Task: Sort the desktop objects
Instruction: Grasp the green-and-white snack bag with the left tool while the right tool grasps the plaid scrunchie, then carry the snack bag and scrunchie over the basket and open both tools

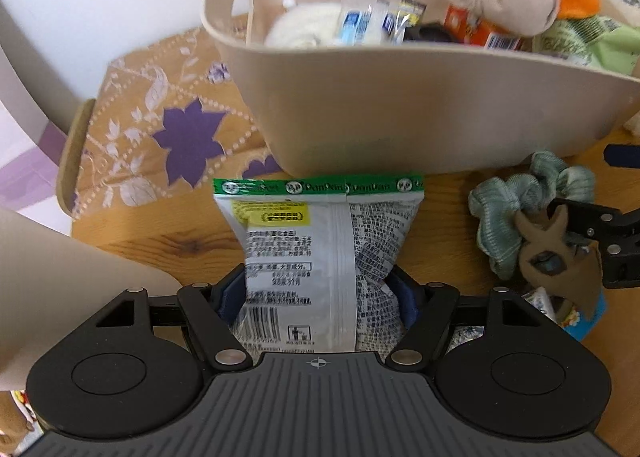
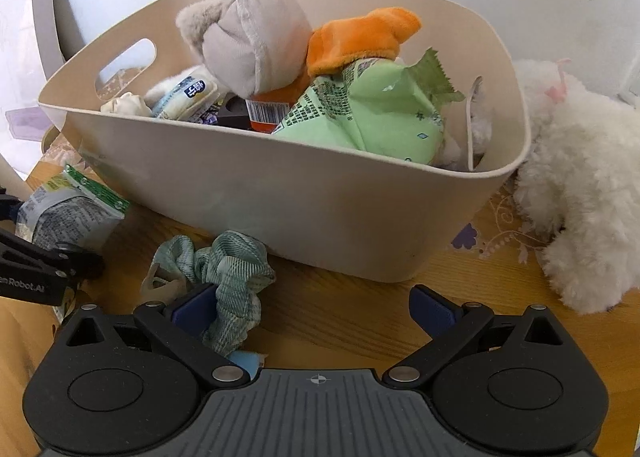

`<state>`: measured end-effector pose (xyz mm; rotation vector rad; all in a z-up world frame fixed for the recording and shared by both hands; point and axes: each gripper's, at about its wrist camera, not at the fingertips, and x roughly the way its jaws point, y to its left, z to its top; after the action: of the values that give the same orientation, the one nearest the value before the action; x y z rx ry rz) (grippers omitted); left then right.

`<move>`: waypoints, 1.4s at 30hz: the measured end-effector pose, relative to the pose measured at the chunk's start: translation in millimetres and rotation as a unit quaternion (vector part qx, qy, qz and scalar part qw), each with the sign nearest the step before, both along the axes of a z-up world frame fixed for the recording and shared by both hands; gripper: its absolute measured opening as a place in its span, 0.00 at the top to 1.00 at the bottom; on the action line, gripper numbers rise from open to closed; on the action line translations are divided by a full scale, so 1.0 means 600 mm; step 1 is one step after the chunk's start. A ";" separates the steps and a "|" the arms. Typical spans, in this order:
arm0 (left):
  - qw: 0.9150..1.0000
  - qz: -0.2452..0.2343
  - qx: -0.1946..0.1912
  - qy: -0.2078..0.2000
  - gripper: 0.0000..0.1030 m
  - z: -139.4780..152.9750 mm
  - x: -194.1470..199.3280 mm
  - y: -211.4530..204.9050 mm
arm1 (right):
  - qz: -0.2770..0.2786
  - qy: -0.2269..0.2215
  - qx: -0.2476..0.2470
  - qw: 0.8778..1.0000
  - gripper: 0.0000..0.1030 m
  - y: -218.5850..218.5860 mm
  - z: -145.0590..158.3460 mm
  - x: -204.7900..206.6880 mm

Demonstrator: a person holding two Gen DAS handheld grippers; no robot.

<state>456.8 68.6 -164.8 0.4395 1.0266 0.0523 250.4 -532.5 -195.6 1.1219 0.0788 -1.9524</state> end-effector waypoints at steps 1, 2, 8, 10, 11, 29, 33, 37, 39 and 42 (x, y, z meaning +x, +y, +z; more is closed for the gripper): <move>1.000 -0.002 -0.008 -0.003 0.28 -0.001 0.000 0.002 | 0.001 -0.001 -0.002 1.000 0.06 -0.001 -0.002 -0.001; 1.000 -0.002 -0.012 -0.004 0.27 -0.001 0.001 0.004 | 0.002 -0.003 -0.008 1.000 0.09 -0.001 -0.004 -0.001; 0.999 -0.002 -0.030 -0.011 0.32 0.001 0.002 0.011 | 0.006 -0.023 -0.018 1.000 0.47 -0.006 -0.013 -0.001; 0.999 -0.005 -0.030 -0.013 0.34 0.002 0.001 0.010 | 0.014 -0.022 -0.020 0.999 0.66 -0.007 -0.010 0.002; 0.999 -0.005 -0.030 -0.014 0.35 0.002 0.000 0.010 | 0.017 -0.021 -0.019 0.999 0.72 -0.007 -0.009 0.002; 0.998 -0.008 -0.035 -0.047 0.40 0.026 -0.038 -0.001 | -0.018 0.035 -0.099 0.994 0.85 0.084 0.061 0.011; 0.997 -0.011 -0.046 -0.056 0.41 0.038 -0.049 -0.008 | -0.024 0.047 -0.111 0.992 0.85 0.106 0.082 0.014; 0.996 -0.021 -0.057 -0.064 0.41 0.058 -0.065 -0.016 | -0.027 0.057 -0.120 0.991 0.85 0.123 0.095 0.016; 0.996 -0.028 -0.058 -0.068 0.41 0.068 -0.074 -0.020 | -0.029 0.061 -0.126 0.990 0.85 0.136 0.107 0.021; 0.995 -0.034 -0.061 -0.076 0.41 0.087 -0.087 -0.026 | -0.033 0.070 -0.135 0.988 0.85 0.149 0.123 0.026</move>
<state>404.8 53.1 -112.9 0.3529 0.8603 -0.0370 265.8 -442.8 -121.6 0.8197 -0.1454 -2.0280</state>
